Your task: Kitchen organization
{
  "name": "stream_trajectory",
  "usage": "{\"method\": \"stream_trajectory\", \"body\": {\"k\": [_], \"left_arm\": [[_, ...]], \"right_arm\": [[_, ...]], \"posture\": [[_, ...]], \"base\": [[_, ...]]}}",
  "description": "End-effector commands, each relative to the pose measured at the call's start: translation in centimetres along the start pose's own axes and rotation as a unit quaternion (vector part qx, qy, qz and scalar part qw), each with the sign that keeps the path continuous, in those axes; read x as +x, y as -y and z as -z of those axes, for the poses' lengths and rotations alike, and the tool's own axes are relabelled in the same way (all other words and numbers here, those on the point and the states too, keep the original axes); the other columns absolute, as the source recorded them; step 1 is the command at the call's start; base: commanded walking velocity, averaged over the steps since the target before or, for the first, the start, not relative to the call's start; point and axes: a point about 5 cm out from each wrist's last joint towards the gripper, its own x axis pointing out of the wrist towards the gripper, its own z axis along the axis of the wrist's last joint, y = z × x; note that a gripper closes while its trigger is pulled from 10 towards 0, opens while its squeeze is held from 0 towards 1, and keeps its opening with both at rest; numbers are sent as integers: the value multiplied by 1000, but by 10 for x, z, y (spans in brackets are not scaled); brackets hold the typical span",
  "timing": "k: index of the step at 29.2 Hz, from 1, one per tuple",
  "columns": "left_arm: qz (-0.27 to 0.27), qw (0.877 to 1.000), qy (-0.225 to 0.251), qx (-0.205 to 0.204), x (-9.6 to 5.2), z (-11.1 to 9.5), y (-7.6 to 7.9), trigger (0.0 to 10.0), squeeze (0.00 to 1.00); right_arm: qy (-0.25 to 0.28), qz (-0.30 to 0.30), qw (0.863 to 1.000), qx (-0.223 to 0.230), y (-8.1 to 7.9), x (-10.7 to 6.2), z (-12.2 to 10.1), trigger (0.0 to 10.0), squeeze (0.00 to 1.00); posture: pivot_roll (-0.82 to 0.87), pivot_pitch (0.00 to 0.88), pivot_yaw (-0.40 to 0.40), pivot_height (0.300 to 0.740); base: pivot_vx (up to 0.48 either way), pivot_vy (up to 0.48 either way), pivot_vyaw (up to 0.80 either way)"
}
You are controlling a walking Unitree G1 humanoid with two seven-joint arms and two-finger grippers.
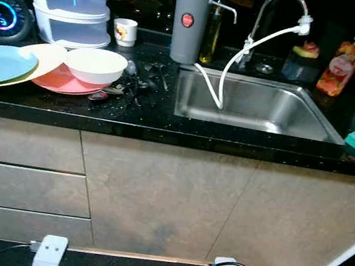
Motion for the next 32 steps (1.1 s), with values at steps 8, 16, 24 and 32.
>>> {"method": "stream_trajectory", "body": {"k": [8,16,24,32], "left_arm": [[14,1000,-8,20,5,-8,6,10000,0],[10,999,-15,30,5,-10,-3,10000,0],[-14,1000,-3,28,6,-26,-24,10000,0],[-40,999,10,27,8,-44,-40,10000,0]], "right_arm": [[-4,23,999,28,5,-2,7,10000,0],[1,21,999,34,1,0,2,10000,0],[18,11,999,40,-12,4,-17,10000,0],[20,5,998,54,-24,6,-28,10000,0]], "posture": [[6,63,7,740],[-10,89,35,740],[1,103,49,740],[47,99,-7,740]], "base": [[0,0,0],[0,0,0],[0,0,0],[0,0,0]]}}
